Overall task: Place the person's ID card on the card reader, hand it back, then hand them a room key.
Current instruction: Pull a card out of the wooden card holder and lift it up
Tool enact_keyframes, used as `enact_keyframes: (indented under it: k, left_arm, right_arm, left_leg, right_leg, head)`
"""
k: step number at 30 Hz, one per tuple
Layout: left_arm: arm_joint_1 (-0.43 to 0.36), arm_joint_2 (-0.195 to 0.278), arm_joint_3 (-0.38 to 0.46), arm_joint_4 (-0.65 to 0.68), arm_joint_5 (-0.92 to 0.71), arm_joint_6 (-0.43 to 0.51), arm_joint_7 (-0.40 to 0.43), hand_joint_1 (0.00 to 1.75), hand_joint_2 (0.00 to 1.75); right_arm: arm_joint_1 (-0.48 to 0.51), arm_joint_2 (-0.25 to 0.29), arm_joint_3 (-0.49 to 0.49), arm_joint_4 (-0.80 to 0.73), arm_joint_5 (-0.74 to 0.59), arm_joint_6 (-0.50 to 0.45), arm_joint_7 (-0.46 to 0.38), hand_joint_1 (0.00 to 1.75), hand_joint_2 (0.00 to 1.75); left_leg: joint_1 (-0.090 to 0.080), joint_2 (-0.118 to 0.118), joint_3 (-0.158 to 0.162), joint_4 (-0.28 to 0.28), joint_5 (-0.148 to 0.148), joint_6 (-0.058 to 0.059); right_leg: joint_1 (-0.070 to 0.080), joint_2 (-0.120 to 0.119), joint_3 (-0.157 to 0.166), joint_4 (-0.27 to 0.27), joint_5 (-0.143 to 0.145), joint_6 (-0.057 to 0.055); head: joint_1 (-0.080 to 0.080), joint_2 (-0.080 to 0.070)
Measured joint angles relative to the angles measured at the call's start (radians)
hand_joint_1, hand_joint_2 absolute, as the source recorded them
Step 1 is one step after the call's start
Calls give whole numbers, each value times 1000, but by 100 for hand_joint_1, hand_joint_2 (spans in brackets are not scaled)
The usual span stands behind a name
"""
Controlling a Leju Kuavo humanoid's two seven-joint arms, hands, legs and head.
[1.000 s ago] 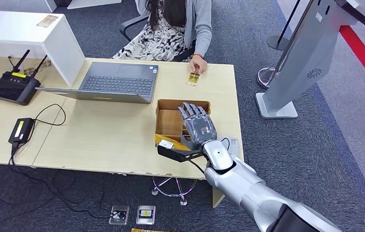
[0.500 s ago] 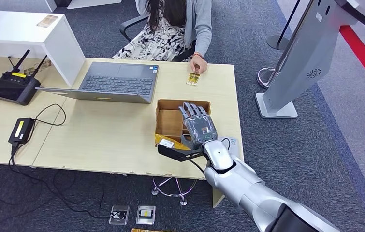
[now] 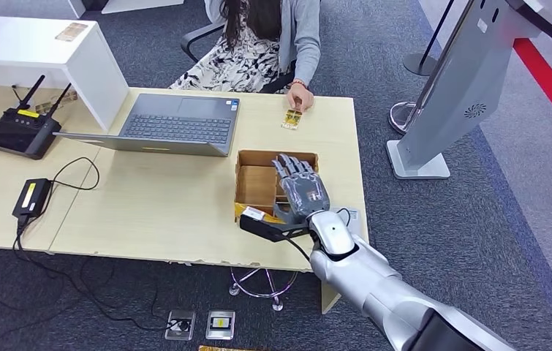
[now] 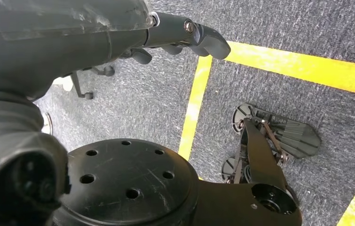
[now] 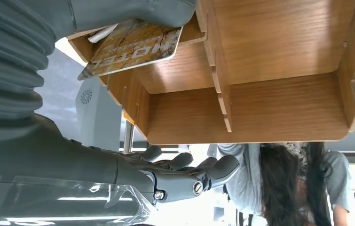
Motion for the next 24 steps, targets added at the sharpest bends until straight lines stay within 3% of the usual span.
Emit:
enact_keyframes:
  k: [9,18,24]
  left_arm:
    - [2,0,0,0,9,9,-11,0,0]
    - [2,0,0,0,-20,17,-22,0,0]
    - [1,0,0,0,-31,32,-18,0,0]
  right_arm:
    - [50,-75,-11,-376,-31,155,96,0,175]
    - [95,-173,-33,-748,-45,163,158,0,175]
    - [148,-225,-33,-884,-35,164,226,0,175]
  left_leg:
    - [0,0,0,0,0,0]
    - [0,1,0,0,0,0]
    - [0,1,0,0,0,0]
  right_leg:
    - [0,0,-1,0,0,0]
    - [0,1,-1,0,0,0]
    - [0,1,-1,0,0,0]
  head:
    - [0,0]
    - [0,0]
    - [0,0]
